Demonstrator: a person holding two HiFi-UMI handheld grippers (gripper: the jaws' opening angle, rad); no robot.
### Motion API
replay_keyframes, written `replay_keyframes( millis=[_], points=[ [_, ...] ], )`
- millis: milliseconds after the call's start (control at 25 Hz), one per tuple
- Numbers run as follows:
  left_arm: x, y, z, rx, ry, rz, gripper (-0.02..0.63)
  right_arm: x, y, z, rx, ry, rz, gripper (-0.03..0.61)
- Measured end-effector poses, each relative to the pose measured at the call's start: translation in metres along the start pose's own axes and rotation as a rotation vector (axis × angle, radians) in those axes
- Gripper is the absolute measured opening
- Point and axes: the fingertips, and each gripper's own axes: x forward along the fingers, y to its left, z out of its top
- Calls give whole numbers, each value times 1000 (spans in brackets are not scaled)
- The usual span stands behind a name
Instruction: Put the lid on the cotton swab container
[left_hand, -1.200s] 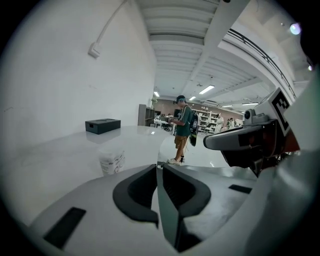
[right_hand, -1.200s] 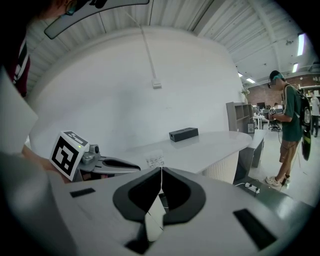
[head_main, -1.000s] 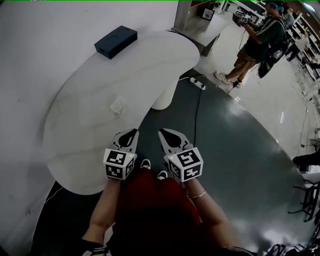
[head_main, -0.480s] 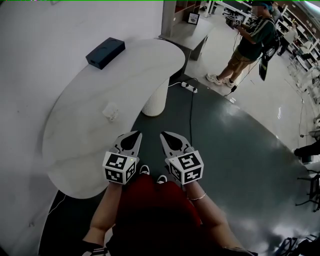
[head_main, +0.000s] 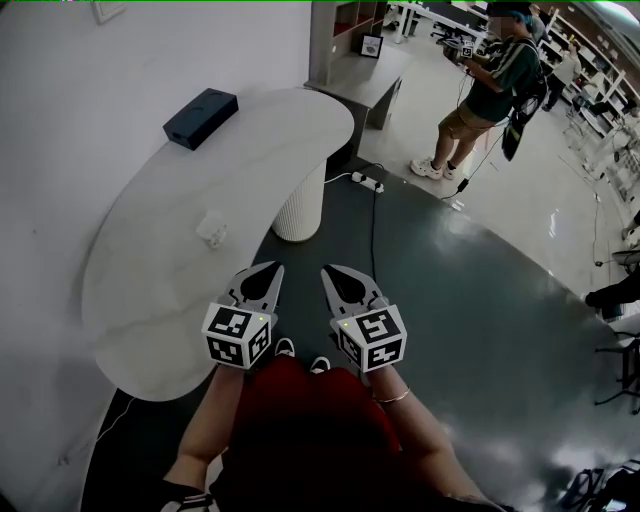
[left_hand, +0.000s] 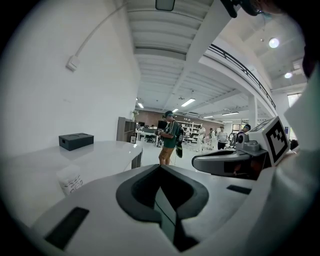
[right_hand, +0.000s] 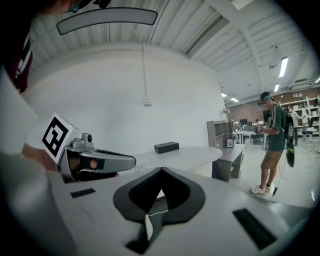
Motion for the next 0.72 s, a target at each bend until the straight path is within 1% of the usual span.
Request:
replay_keyframes(
  millis=[240, 720],
  points=[
    [2, -10, 6, 3, -7, -20, 25, -10, -8, 5, 6, -22, -28, 15],
    [1, -21, 7, -24, -16, -38, 25, -24, -13, 3, 7, -38, -57, 15]
  ],
)
